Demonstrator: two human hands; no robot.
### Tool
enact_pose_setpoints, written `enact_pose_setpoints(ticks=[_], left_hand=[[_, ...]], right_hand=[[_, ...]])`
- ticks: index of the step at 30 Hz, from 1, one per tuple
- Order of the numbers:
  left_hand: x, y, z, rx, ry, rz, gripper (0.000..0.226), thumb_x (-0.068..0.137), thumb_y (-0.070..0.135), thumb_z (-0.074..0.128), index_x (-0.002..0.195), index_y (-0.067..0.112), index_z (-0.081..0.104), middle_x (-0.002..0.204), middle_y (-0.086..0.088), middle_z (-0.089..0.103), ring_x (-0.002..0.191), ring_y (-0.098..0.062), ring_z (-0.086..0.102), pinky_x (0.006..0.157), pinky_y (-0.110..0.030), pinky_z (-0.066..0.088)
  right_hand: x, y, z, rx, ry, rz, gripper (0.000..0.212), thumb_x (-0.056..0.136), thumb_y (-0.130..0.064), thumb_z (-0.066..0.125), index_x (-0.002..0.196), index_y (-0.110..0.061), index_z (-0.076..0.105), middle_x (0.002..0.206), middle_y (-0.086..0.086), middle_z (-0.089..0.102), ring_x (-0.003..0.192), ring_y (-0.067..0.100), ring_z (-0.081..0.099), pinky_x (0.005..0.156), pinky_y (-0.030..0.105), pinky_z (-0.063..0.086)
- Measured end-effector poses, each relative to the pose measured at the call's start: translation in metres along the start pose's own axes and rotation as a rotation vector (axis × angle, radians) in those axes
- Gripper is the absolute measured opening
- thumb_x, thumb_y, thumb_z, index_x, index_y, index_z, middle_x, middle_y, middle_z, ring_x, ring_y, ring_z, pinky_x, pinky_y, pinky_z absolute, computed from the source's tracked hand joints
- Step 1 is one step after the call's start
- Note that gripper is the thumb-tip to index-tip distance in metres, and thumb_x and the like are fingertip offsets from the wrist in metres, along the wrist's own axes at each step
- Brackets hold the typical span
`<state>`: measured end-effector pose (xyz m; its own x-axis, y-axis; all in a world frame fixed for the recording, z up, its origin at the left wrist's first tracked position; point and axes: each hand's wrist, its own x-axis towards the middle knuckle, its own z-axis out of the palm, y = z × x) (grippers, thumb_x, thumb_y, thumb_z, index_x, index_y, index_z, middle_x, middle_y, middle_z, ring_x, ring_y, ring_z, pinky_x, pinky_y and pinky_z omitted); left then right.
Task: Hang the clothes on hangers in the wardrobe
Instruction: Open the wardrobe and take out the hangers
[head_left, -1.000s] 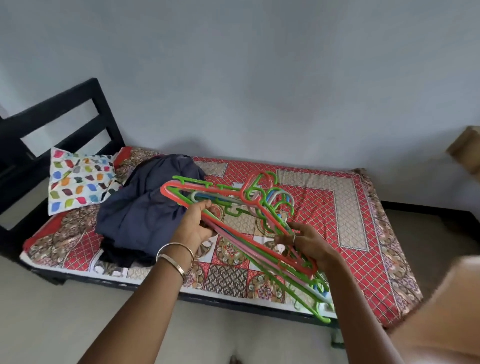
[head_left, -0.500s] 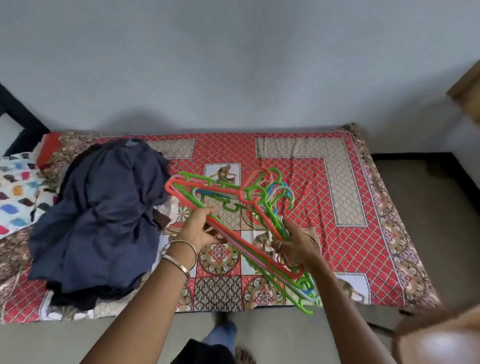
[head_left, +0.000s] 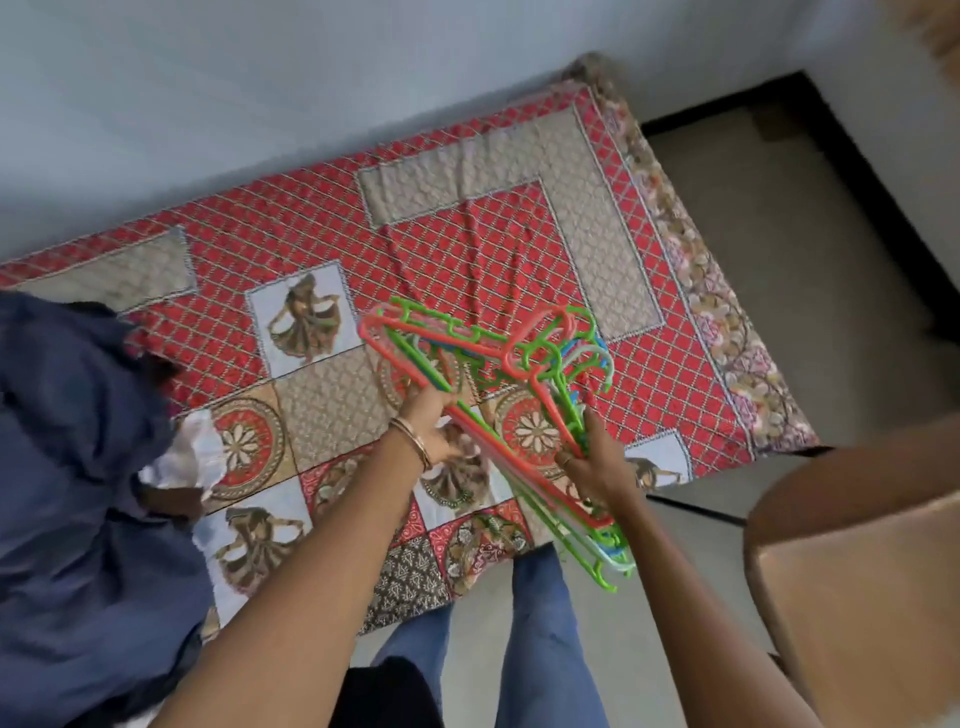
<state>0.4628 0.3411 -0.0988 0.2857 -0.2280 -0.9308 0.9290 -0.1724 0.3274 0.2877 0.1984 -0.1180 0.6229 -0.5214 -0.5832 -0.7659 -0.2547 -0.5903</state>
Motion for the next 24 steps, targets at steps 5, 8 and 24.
enact_pose_setpoints(ticks=[5, 8, 24], left_hand=[[0.055, -0.002, 0.086, 0.167, 0.038, -0.051, 0.003, 0.097, 0.010, 0.048, 0.098, 0.011, 0.046, 0.087, -0.005, 0.041, 0.072, -0.019, 0.041, 0.072, -0.047, 0.045], [0.097, -0.009, 0.144, 0.179, 0.053, -0.069, 0.016, 0.095, 0.005, 0.050, 0.103, 0.017, 0.043, 0.085, -0.004, 0.044, 0.076, -0.022, 0.046, 0.077, -0.056, 0.046], [0.257, -0.048, 0.338, 0.206, -0.178, -0.045, 0.067, 0.093, -0.012, 0.030, 0.145, 0.029, 0.027, 0.090, 0.001, 0.060, 0.068, -0.012, 0.061, 0.094, -0.046, 0.040]], right_hand=[[0.049, 0.054, -0.034, 0.020, 0.083, 0.103, 0.079, 0.085, -0.017, 0.069, 0.148, -0.014, 0.022, 0.123, 0.018, 0.061, 0.095, 0.036, 0.063, 0.077, 0.051, 0.053], [0.088, 0.096, -0.061, 0.089, 0.134, 0.166, 0.081, 0.084, -0.016, 0.070, 0.149, -0.019, 0.021, 0.123, 0.017, 0.062, 0.094, 0.036, 0.065, 0.075, 0.054, 0.054], [0.255, 0.247, -0.162, 0.149, 0.374, 0.535, 0.017, 0.085, 0.001, 0.059, 0.096, -0.011, 0.054, 0.088, 0.013, 0.063, 0.077, 0.031, 0.064, 0.065, 0.050, 0.056]])
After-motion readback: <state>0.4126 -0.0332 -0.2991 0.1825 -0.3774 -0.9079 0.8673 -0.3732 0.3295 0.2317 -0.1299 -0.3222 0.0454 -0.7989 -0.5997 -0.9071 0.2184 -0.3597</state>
